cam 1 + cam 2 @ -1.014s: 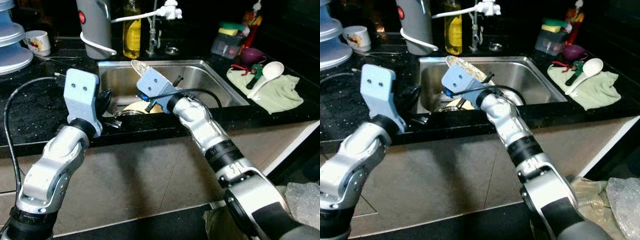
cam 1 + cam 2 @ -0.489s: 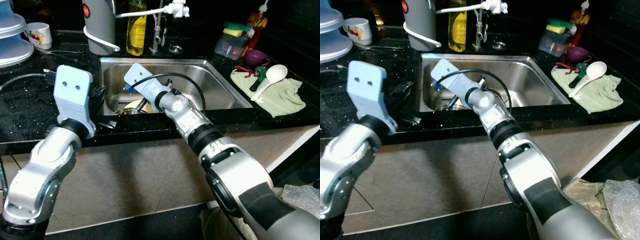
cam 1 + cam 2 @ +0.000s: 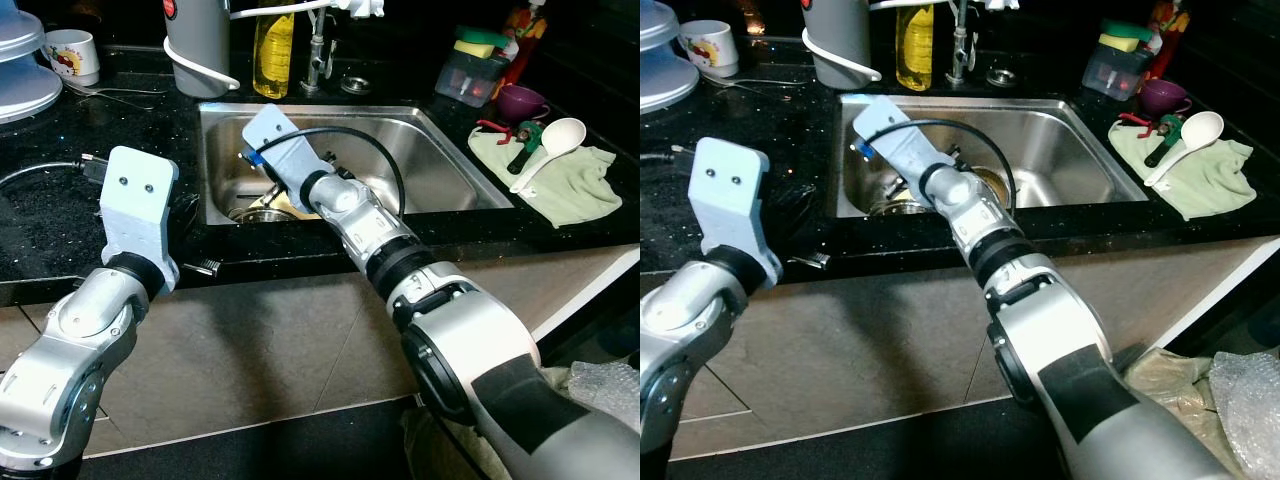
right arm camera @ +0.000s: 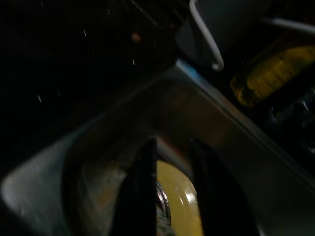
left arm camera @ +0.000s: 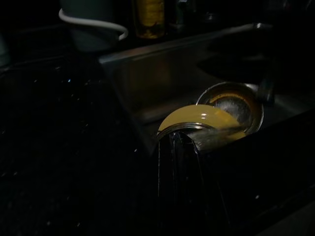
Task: Kitchen organization
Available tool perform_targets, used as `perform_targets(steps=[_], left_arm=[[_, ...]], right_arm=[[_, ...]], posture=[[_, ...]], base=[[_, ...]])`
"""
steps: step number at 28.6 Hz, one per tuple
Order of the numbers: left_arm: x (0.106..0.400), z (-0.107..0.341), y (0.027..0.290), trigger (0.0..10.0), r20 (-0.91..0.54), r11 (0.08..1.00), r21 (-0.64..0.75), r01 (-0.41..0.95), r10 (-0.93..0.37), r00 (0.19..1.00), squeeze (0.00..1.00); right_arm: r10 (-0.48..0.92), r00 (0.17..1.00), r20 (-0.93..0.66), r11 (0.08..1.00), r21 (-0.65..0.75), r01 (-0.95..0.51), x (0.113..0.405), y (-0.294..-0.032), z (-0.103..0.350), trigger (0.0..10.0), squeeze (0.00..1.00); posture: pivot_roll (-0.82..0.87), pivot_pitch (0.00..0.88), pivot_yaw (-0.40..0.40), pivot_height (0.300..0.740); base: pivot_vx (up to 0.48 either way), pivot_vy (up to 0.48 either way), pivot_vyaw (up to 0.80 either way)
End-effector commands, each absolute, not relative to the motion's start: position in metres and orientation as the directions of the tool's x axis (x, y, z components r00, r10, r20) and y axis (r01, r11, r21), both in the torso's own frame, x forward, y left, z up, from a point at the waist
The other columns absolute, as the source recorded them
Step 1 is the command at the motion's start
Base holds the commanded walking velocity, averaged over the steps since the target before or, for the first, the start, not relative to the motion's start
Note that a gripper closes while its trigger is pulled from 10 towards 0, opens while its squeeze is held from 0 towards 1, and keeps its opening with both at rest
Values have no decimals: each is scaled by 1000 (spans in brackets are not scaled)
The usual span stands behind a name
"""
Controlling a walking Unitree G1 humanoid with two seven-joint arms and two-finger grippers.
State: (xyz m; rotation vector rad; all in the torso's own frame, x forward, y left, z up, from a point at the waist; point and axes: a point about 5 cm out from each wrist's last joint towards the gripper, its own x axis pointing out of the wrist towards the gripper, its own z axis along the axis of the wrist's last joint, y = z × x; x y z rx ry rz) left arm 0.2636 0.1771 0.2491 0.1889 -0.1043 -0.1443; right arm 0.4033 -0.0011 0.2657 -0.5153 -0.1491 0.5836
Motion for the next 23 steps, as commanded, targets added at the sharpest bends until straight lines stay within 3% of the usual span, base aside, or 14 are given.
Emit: perform_targets(steps=[1,2,3,4,6,9,12,19,23], left_arm=[[261,248,178,10000,76,970,200,137,-155,985,0],[261,248,177,10000,77,970,198,138,-155,985,0],[261,249,177,10000,79,971,195,139,-156,985,0],[261,249,177,10000,79,971,195,139,-156,985,0],[264,251,176,10000,91,973,183,143,-161,983,0],[265,253,175,10000,102,974,173,148,-167,981,0],[268,254,172,10000,118,975,150,162,-180,977,0],[270,253,172,10000,119,976,139,166,-183,976,0],[274,249,173,10000,116,978,132,160,-175,978,0]], right_arm=[[556,831,23,732,-487,-476,404,-2,270,10000,1000],[558,829,44,742,-474,-475,404,-2,273,10000,1000],[567,821,73,749,-462,-476,404,-3,277,10000,847],[567,821,73,749,-462,-476,404,-3,277,10000,847],[603,779,171,778,-342,-527,403,-11,287,10000,0],[623,749,225,780,-253,-572,401,-16,289,10000,0],[675,650,350,709,-64,-702,391,-23,284,10000,0],[681,587,438,645,21,-764,376,-34,272,10000,0],[639,562,525,618,84,-782,355,-57,262,10000,0]], posture=[[149,73,-155,740],[146,68,-154,740],[143,63,-153,740],[143,63,-153,740],[134,47,-148,740],[129,38,-144,740],[117,15,-137,740],[106,0,-130,740],[107,0,-123,740]], base=[[0,0,0],[0,0,0],[0,0,0],[0,0,0],[0,0,0],[0,0,0],[0,0,0],[0,0,0],[0,0,0]])
